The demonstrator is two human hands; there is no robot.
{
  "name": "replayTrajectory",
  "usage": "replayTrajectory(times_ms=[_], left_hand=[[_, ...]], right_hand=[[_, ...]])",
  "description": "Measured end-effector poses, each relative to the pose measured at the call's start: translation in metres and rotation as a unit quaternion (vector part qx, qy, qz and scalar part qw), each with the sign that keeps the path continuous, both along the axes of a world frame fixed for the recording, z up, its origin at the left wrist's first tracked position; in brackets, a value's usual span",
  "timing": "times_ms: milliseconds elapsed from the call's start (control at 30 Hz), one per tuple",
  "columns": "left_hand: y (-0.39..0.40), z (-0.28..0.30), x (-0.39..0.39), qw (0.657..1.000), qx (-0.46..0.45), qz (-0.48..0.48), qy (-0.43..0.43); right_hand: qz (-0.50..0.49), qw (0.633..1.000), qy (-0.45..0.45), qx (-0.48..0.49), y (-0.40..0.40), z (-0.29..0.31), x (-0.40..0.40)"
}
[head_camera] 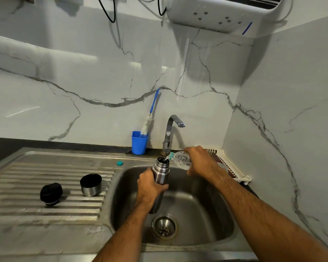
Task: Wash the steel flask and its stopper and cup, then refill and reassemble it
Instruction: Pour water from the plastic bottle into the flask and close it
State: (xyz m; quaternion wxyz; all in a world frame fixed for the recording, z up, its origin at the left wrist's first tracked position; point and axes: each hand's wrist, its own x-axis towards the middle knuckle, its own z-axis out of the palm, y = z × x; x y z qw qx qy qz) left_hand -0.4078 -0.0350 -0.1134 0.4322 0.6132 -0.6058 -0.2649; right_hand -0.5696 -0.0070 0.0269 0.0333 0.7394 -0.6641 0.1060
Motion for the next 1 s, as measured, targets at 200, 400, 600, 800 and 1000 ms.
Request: replayTrajectory(times_ms=[200, 400, 600, 800, 1000], left_hand=[[-0.0004, -0.0003, 0.0002, 1.000, 0.001, -0.003, 0.002], [-0.0008, -0.0009, -0.0006, 1.000, -0.005, 0.000, -0.004], [-0.0009, -0.0008, -0.0009, 1.000, -0.002, 0.000, -0.004], [-0.0011, -0.0014, 0.0005, 1.000, -0.005, -0.004, -0.002], [-0.0010, -0.0019, -0.0002, 1.000, -0.002, -0.001, 0.001]], right_hand=[[0.000, 1.000, 0.012, -0.005, 0.0003, 0.0034, -0.0017], [0.001, 1.000, 0.019, -0.009, 0.0008, 0.0044, -0.0046], [0.000, 1.000, 0.014, -0.011, -0.0001, 0.0058, -0.0058], [0.001, 1.000, 0.012, -0.014, -0.0028, 0.0055, -0.0074], [0.000, 1.000, 0.020, -0.022, -0.0045, 0.0064, -0.0082]])
